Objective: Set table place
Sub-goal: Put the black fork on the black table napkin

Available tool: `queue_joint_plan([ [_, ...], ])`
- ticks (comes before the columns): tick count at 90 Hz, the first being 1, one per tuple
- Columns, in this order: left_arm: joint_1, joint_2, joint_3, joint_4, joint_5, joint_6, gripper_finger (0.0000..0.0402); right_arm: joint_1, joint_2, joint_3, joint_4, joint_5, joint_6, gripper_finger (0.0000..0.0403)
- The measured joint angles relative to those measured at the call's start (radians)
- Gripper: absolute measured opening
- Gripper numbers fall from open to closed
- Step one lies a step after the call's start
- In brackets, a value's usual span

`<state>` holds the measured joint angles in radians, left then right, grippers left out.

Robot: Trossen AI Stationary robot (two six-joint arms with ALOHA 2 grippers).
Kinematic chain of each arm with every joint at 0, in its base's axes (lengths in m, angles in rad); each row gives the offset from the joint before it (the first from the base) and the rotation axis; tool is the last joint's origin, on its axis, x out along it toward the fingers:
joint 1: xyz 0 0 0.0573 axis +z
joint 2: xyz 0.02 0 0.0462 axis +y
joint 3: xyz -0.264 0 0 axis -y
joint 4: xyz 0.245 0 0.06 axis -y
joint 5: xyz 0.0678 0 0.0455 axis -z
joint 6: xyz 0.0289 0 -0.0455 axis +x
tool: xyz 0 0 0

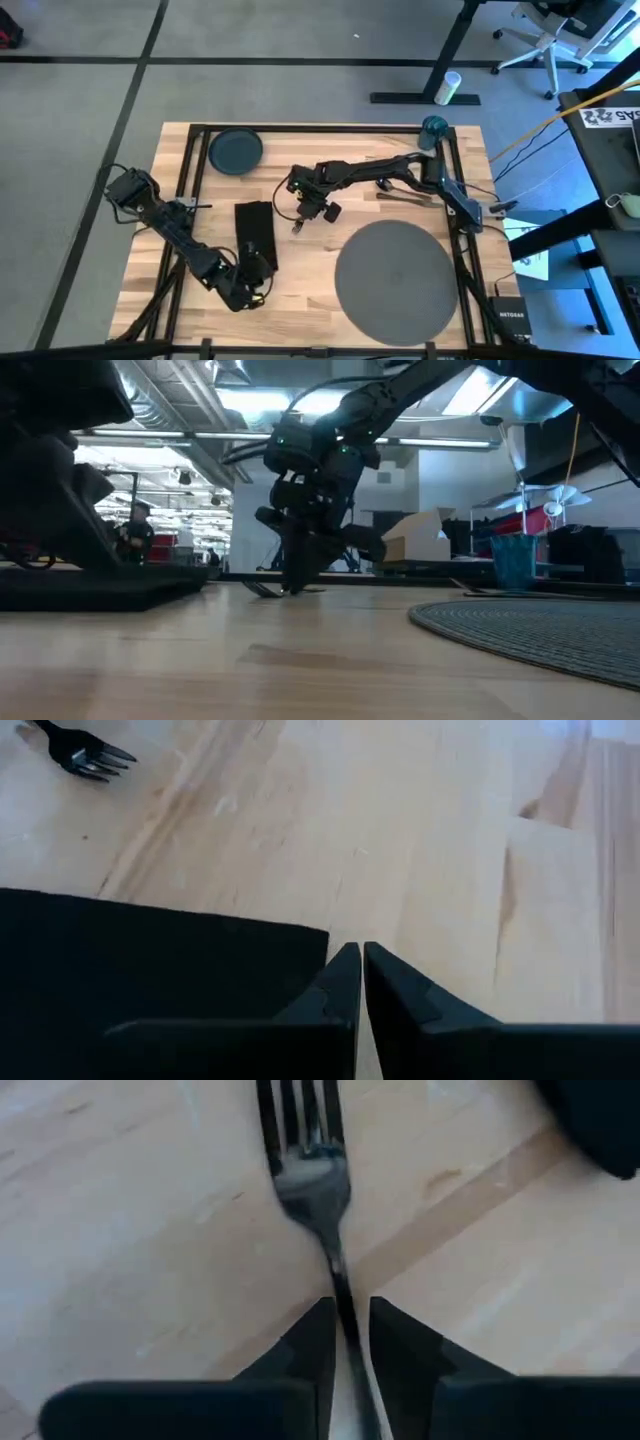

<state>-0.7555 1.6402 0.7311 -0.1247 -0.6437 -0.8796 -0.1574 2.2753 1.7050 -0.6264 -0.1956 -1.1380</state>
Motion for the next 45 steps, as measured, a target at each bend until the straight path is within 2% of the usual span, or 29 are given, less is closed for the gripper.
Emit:
queue_joint_plan([
  [10, 0.000, 0.000, 0.000, -0.001, 0.000, -0.003, 0.0000, -0.002, 0.001, 0.007, -0.008, 0.000, 0.040, 0.0043],
  [23, -0.001, 0.000, 0.000, 0.000, -0.001, -0.004, 0.0000, -0.009, 0.004, 0.031, -0.028, -0.031, 0.105, 0.0006],
  [45, -0.046, 0.000, 0.000, 0.005, -0.080, -0.049, 0.0000, -0.010, 0.005, 0.050, 0.030, -0.099, 0.314, 0.0001],
])
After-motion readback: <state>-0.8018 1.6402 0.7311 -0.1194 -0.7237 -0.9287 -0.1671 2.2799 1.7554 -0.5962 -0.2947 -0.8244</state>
